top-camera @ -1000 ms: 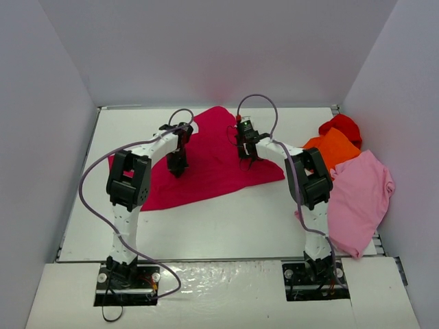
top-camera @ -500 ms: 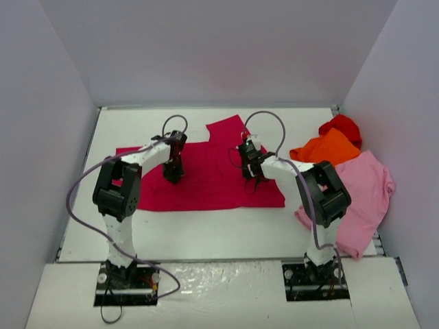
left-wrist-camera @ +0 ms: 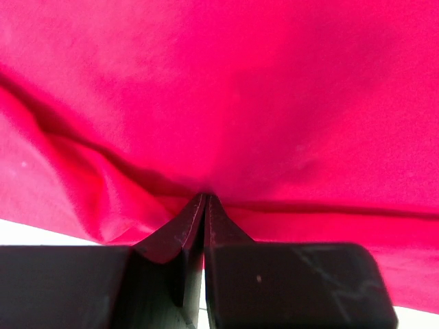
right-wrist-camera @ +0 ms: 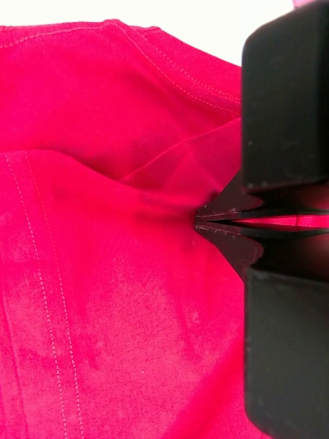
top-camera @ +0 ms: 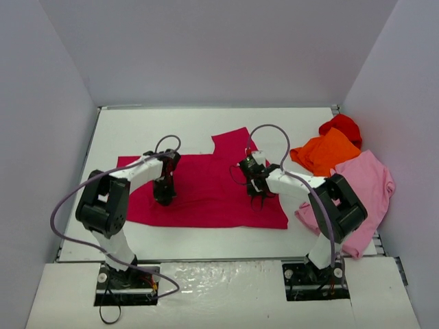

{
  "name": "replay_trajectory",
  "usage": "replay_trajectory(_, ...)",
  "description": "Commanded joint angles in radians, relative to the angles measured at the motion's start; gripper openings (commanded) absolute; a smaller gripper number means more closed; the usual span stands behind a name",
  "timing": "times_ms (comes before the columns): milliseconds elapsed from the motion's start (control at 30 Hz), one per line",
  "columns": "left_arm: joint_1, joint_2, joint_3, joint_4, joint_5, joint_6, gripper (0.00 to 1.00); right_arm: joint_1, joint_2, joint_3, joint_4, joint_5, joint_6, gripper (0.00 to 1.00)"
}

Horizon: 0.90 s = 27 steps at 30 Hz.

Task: Fold and stack the t-shirts
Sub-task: Grap the side of the flattened tshirt furthest away from the robot with both arms

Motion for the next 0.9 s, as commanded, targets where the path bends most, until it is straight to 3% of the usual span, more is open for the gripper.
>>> replay_trajectory(0,-0.017,-0.143,-0.038,-0.038,-0.001,-0.049,0.00,0.039,-0.074,-0.045,-0.062,0.044,0.059,0.00)
replay_trajectory(167,-0.023,-0.219,-0.058,-0.026,-0.047,-0.062,0.00,0.062,-0.159,-0.082,-0.071,0.067,0.095,0.01)
replay_trajectory(233,-0.023,-0.244,-0.044,-0.017,-0.058,-0.060,0.02,0.062,-0.188,-0.069,-0.075,0.087,0.097,0.05)
replay_trajectory(333,-0.023,-0.280,0.007,-0.016,-0.079,-0.054,0.24,0.063,-0.269,0.002,-0.062,0.127,0.079,0.31)
replay_trajectory(400,-0.023,-0.299,0.052,-0.002,-0.073,-0.045,0.30,0.051,-0.295,0.058,-0.017,0.160,0.023,0.44)
replay_trajectory(467,-0.023,-0.320,0.068,0.028,-0.019,-0.038,0.32,0.000,-0.277,0.125,0.041,0.156,-0.052,0.71)
replay_trajectory(533,-0.024,-0.349,0.061,0.079,0.068,-0.043,0.33,-0.077,-0.201,0.209,0.076,0.046,-0.112,0.80)
replay_trajectory(667,-0.024,-0.431,0.013,0.157,0.209,-0.070,0.36,-0.263,0.003,0.365,0.126,-0.186,-0.157,0.82)
replay_trajectory(867,-0.024,-0.590,-0.035,0.113,0.198,-0.053,0.37,-0.410,0.297,0.588,0.146,-0.472,-0.170,0.81)
